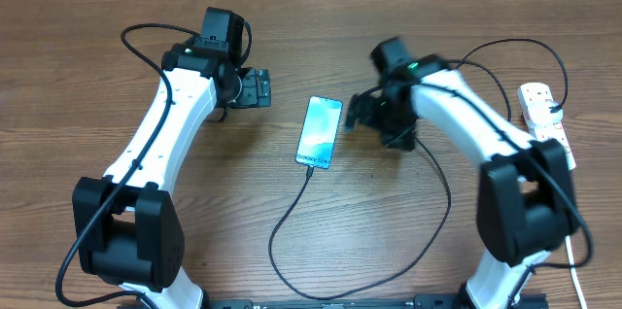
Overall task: Plug charger to phone and switch on socket
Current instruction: 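Move the right gripper right to the white power strip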
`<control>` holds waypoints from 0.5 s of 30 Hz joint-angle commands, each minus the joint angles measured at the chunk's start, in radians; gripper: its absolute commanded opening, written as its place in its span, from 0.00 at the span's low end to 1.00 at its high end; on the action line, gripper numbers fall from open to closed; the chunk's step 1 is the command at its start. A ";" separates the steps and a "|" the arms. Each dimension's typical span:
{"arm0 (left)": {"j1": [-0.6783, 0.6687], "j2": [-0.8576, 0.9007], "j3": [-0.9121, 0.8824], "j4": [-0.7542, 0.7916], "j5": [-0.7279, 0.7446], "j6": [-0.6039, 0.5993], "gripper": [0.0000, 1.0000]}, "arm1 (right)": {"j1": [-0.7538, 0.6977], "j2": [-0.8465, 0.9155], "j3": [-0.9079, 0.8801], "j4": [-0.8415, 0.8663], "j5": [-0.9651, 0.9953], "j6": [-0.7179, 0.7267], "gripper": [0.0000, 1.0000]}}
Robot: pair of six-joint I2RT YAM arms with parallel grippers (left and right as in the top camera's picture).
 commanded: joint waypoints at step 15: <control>0.001 0.004 0.007 0.002 -0.016 0.019 1.00 | -0.538 -0.068 0.092 -0.278 0.357 -0.037 1.00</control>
